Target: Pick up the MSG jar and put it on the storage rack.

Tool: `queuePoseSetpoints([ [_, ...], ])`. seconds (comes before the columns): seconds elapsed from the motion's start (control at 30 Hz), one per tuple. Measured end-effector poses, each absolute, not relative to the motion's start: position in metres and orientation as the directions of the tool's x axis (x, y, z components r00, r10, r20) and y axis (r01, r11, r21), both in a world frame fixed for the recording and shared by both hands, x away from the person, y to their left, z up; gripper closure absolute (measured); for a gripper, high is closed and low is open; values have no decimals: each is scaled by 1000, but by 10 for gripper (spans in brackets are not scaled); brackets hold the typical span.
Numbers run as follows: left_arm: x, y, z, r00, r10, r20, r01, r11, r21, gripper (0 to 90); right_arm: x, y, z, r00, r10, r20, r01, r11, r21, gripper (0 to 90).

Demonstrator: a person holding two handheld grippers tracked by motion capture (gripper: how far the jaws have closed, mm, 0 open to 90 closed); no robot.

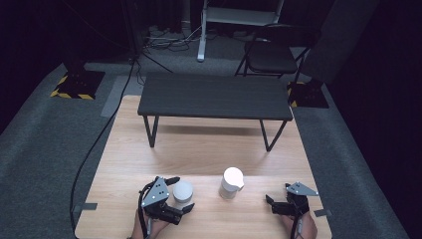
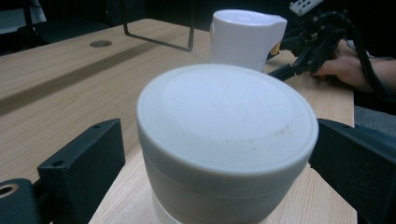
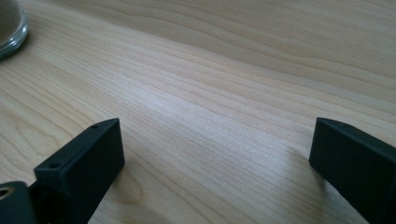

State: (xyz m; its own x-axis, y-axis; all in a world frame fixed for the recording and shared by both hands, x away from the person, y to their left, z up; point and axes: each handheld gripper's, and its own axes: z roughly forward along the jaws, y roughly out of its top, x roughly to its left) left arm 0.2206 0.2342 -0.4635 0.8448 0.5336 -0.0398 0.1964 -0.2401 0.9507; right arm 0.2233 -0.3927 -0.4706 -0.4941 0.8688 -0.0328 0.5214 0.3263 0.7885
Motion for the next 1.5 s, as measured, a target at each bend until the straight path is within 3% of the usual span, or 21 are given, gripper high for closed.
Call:
queuePoseSetpoints([
  [0.17,218,231,-461,842,538,-24,187,-250,950,95,223,-393,-471,-494,869,-33,521,326,789,29],
  [0.5,214,229,-460,831,556,-10,184,-258,948,328,223,-393,-471,-494,869,-33,521,326,789,29],
  [1.0,215,225,-452,812,582,-29,223,-263,939,333,222,-394,-471,-504,863,-39,512,335,791,33],
  [1.5,234,222,-420,827,562,-3,181,-262,948,333,221,-396,-472,-522,852,-43,499,345,795,44],
])
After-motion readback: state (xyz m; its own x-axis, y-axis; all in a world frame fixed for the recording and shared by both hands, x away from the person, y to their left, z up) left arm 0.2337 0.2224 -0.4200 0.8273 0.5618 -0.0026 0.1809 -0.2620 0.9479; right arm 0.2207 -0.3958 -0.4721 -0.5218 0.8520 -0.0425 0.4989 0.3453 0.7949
